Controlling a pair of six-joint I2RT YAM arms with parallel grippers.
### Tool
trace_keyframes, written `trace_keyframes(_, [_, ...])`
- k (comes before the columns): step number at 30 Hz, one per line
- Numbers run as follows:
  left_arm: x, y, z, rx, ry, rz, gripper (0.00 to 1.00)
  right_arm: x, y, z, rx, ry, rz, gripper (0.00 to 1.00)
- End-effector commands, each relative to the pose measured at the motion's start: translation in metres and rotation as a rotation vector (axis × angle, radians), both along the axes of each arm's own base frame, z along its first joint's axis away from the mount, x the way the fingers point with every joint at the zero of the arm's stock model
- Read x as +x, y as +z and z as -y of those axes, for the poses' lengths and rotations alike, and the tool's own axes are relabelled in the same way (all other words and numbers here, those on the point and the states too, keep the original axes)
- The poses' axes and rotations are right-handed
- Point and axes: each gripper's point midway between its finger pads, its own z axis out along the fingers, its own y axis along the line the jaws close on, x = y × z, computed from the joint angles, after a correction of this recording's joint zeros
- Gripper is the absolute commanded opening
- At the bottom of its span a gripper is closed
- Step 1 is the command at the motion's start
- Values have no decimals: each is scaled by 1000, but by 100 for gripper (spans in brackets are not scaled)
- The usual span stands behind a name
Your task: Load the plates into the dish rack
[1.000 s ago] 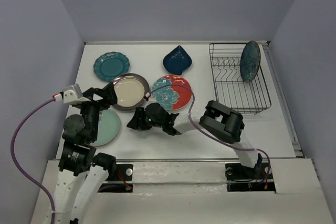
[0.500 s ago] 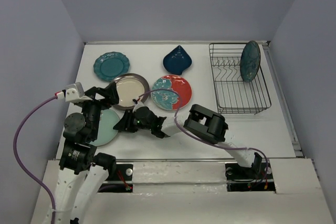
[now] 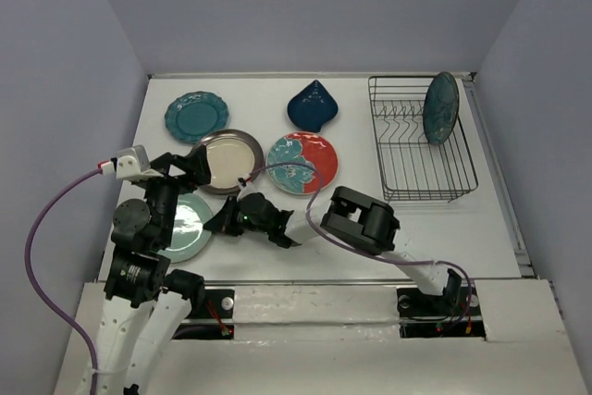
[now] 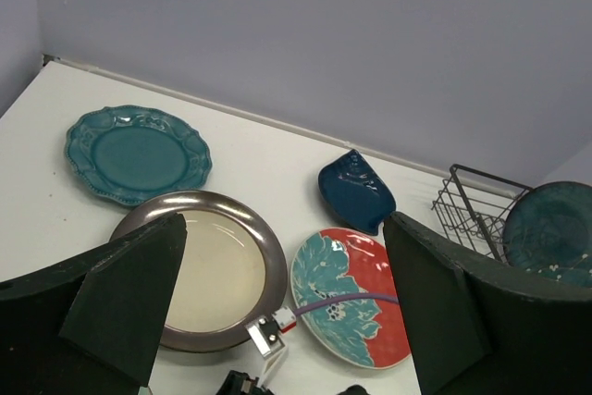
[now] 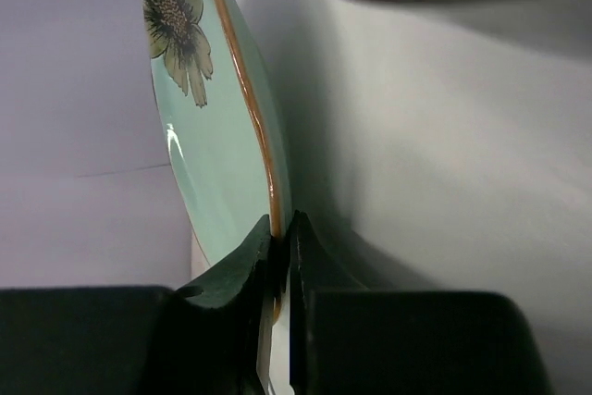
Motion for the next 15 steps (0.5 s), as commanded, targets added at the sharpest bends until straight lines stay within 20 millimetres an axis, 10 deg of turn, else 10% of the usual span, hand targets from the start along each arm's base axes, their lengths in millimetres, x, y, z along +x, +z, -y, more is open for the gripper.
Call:
trace_keyframes(1, [-3, 27, 0, -24, -5, 83, 99, -4, 26, 14, 18, -80, 125, 7])
trace_keyframes(6, [-5, 27, -1, -22, -4, 87, 99, -7, 50, 55, 1, -138, 245, 7])
trace_keyframes(15, [-10, 32, -2, -22, -8, 108, 99, 34, 202, 182, -132, -456, 718, 7])
